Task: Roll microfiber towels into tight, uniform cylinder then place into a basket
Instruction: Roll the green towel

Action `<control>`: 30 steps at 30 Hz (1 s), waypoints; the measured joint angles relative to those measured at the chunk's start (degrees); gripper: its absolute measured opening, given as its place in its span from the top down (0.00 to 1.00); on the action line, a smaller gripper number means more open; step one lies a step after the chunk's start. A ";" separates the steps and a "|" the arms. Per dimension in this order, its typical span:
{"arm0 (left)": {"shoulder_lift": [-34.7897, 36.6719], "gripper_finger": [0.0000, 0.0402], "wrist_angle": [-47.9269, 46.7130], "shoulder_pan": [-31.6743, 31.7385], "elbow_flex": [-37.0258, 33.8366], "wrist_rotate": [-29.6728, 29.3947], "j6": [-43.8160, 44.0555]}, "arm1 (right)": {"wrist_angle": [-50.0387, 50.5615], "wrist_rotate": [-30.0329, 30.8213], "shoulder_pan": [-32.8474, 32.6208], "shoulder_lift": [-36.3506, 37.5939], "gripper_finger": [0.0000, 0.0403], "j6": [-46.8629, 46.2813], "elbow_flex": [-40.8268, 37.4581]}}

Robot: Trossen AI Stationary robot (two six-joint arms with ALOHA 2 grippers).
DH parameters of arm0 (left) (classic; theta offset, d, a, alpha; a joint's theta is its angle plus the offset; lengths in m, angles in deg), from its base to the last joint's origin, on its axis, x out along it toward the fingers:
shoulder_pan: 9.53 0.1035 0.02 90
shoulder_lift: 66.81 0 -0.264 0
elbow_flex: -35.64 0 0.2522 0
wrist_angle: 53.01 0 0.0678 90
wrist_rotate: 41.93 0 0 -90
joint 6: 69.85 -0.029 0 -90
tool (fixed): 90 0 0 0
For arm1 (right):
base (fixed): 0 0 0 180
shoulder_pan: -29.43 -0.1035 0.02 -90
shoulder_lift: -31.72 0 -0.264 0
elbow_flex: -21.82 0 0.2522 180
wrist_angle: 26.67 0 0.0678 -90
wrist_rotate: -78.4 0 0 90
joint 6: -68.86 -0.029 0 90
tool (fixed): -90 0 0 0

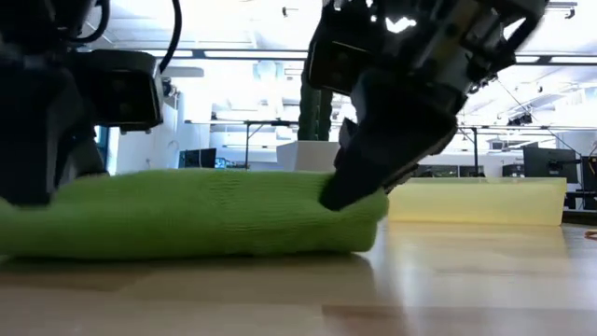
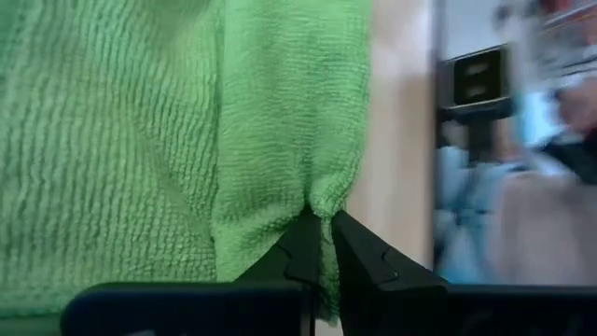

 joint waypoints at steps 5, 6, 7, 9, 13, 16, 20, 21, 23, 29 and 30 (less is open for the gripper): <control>-0.05 0.98 1.65 2.87 -0.16 4.96 6.97 | 1.45 -1.23 -0.05 -0.07 0.94 1.73 0.00; -0.05 0.98 1.33 3.45 -0.14 5.90 8.58 | 1.43 -1.33 -0.05 -0.07 0.94 2.34 0.00; -0.05 0.98 0.91 3.98 -0.12 6.61 10.17 | 1.44 -1.39 -0.05 -0.07 0.94 2.77 0.00; 0.01 0.98 -0.51 4.81 -0.03 7.10 12.88 | 1.52 -1.50 -0.05 -0.07 0.94 3.94 0.00; 0.06 0.98 -2.17 5.98 0.03 8.15 16.25 | 1.50 -1.47 -0.05 -0.07 0.94 5.68 0.00; -0.21 0.98 -2.21 6.42 0.06 8.75 18.51 | 1.55 -1.50 -0.05 -0.07 0.94 7.99 0.00; -0.25 0.98 -2.54 7.19 0.12 9.09 21.18 | 2.16 -1.50 -0.07 0.09 0.88 11.29 0.00; -0.25 0.98 -2.54 7.37 0.12 9.10 21.39 | 3.16 -1.47 -0.04 0.50 0.85 12.09 0.00; -0.25 0.99 -2.56 7.72 0.12 9.25 21.82 | 5.52 -1.12 0.37 2.19 0.78 13.34 0.00; -0.25 0.99 -3.46 8.13 0.23 9.55 22.15 | 13.15 0.68 1.21 10.35 0.65 15.64 -0.02; -0.25 0.99 -3.59 8.13 0.23 9.52 22.15 | 13.11 1.78 0.87 11.60 0.64 16.27 -0.02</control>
